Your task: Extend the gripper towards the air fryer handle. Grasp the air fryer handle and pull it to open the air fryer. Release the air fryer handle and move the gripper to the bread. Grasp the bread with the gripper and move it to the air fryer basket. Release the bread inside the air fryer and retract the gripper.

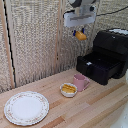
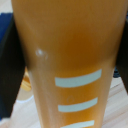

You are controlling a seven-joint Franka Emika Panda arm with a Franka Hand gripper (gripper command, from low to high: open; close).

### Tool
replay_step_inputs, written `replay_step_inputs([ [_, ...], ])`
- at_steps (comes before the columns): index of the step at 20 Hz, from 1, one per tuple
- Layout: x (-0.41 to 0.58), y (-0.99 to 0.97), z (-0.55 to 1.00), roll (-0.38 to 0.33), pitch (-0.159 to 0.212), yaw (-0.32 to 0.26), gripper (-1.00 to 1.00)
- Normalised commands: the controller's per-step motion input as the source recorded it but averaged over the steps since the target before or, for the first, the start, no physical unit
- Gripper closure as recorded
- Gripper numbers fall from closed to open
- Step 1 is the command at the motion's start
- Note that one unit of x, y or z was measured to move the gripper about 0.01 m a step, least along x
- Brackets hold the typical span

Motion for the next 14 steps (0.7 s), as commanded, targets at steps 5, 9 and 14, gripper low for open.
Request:
replay_step_inputs([
  [5, 0.000, -0.48, 0.00, 0.000, -0.059, -0.276, 1.00],
  [9, -0.053, -0.67, 0.00, 0.000, -0.002, -0.207, 1.00],
  [14, -0.126, -0.73, -0.08, 0.000, 0.000, -0.187, 1.00],
])
